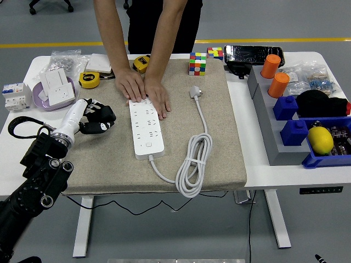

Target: Pick up the plug,place it near the board,insert it into the board,press the button

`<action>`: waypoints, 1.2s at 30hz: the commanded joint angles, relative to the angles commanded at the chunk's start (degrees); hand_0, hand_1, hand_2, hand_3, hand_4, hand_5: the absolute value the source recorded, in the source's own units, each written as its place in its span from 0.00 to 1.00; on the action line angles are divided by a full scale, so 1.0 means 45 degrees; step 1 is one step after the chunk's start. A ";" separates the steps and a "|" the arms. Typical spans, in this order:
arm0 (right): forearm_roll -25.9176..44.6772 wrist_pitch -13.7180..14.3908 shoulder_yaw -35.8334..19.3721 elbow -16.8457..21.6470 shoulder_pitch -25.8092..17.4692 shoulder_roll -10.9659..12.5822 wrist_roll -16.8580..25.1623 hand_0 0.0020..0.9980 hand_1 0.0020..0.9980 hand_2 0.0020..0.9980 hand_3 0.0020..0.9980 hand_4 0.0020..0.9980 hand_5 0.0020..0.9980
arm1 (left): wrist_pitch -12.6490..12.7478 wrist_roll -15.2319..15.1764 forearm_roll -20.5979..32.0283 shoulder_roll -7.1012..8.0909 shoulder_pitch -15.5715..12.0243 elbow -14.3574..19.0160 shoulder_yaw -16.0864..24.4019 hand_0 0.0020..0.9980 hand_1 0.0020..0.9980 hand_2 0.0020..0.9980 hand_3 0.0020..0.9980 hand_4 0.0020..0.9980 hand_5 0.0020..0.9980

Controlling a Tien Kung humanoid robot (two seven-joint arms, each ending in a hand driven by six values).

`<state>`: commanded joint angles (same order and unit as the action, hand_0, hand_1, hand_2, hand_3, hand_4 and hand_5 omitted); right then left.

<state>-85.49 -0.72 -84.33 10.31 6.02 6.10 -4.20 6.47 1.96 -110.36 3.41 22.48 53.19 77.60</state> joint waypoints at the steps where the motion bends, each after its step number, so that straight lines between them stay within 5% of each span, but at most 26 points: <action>1: -0.0001 -0.0001 -0.0006 0.0000 0.0000 0.0000 -0.0004 0.83 0.76 0.75 0.78 1.00 0.96 | -0.0051 -0.0020 0.0048 -0.0005 0.0004 0.0008 -0.0025 0.62 0.52 0.39 0.36 0.65 0.12; 2: -0.0003 0.0000 -0.0010 0.0000 -0.0002 0.0001 -0.0006 0.83 0.76 0.75 0.78 1.00 0.96 | -0.0109 -0.0033 0.0099 -0.0013 0.0009 0.0011 -0.0046 0.71 0.74 0.59 0.53 0.84 0.23; 7: -0.0008 0.0003 -0.0026 0.0000 -0.0002 0.0006 -0.0009 0.83 0.76 0.75 0.78 1.00 0.96 | -0.0258 -0.0067 0.0273 -0.0045 0.0014 -0.0014 -0.0105 0.71 0.74 0.59 0.53 0.84 0.23; 8: -0.0011 0.0003 -0.0032 0.0000 -0.0002 0.0003 -0.0010 0.83 0.76 0.75 0.78 1.00 0.96 | -0.0290 -0.0061 0.0284 -0.0047 0.0013 -0.0020 -0.0118 0.78 0.86 0.78 0.73 0.99 0.40; 20: -0.0050 -0.0010 -0.0026 0.0000 -0.0021 0.0005 -0.0007 0.83 0.76 0.75 0.78 1.00 0.96 | -0.0717 0.0102 0.0184 -0.0012 -0.0019 -0.0040 -0.0101 0.84 0.91 0.86 0.81 1.00 0.49; 26: -0.0039 -0.0019 -0.0062 0.0000 -0.0022 0.0004 0.0015 0.83 0.76 0.75 0.78 1.00 0.96 | -0.0539 0.0126 0.0035 -0.0006 -0.0308 0.0772 0.0095 0.84 0.92 0.87 0.82 1.00 0.48; 27: -0.0038 -0.0019 -0.0055 0.0000 -0.0026 0.0006 0.0019 0.83 0.76 0.75 0.78 1.00 0.96 | -0.0461 0.0079 0.0181 -0.0042 -0.0413 0.0982 0.0189 0.86 0.92 0.88 0.84 1.00 0.72; 31: -0.0113 -0.0027 -0.0084 0.0000 -0.0042 -0.0011 0.0016 0.83 0.76 0.75 0.78 1.00 0.96 | 0.0323 -0.0606 0.1608 -0.0519 -0.1307 0.2244 0.1085 0.86 0.92 0.88 0.84 1.00 0.72; 32: -0.0136 -0.0030 -0.0102 0.0000 -0.0049 -0.0030 0.0008 0.83 0.76 0.75 0.78 1.00 0.96 | 0.0559 -0.0834 0.1993 -0.0635 -0.1539 0.2529 0.1283 0.99 0.99 0.94 0.90 1.00 0.96; 36: -0.0218 -0.0047 -0.0118 0.0000 -0.0085 -0.0061 0.0007 0.83 0.76 0.75 0.78 1.00 0.96 | 0.0979 -0.1638 0.3810 -0.0758 -0.2146 0.3267 0.1676 0.99 0.99 0.94 0.90 1.00 0.96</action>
<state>-86.47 -0.93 -84.86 10.31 5.64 5.83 -4.17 10.87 -5.42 -93.22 0.00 12.83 67.89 85.14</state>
